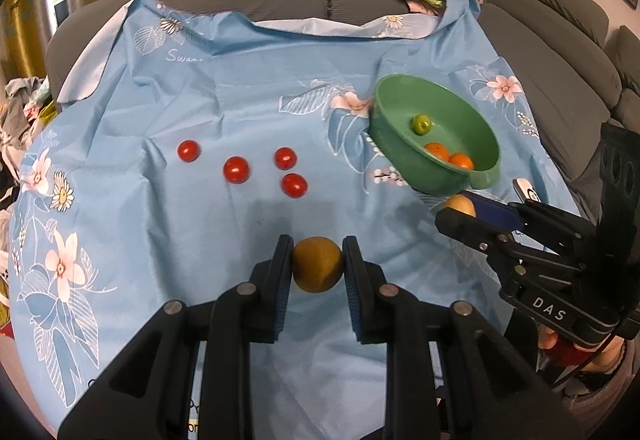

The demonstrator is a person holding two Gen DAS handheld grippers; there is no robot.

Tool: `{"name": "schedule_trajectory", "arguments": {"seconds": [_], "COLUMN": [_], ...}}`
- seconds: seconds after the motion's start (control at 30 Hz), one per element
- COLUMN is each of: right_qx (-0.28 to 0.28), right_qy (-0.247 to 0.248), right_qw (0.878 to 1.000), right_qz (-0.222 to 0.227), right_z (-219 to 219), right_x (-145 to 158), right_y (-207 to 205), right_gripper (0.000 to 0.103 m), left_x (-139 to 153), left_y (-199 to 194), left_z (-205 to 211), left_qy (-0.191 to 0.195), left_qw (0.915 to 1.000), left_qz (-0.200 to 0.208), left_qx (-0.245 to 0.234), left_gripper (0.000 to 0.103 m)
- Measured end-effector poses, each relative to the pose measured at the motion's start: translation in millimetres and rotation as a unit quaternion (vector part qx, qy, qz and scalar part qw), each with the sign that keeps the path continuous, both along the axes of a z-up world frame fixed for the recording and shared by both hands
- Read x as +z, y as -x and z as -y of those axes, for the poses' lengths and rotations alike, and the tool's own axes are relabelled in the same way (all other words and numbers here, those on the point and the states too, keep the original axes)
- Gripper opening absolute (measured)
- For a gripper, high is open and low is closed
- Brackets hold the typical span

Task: Organize fruits
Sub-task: 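Carry both held fruits over the green bowl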

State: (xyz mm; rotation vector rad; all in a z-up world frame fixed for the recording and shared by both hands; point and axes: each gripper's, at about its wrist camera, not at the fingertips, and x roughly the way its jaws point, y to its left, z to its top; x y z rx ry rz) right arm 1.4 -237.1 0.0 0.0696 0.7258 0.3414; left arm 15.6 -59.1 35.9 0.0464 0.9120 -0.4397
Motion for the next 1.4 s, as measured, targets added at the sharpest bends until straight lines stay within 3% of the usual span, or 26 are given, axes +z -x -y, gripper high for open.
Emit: {"name": "schedule_trajectory", "arguments": {"seconds": [1.4], "right_qx": [-0.100], "right_qy": [-0.051], "right_qw": [0.993], "right_qz": [0.034], "right_z": [102.4], "right_x": [5.6], "right_y": [-15.3], "right_gripper": [0.030], "left_x": [13.6], "left_y": [-41.9], "left_z": [128.0], "left_qy": [-0.022], "left_qw": [0.9927], "left_qz": [0.014], "left_qx": [-0.118], "left_gripper": [0.025]}}
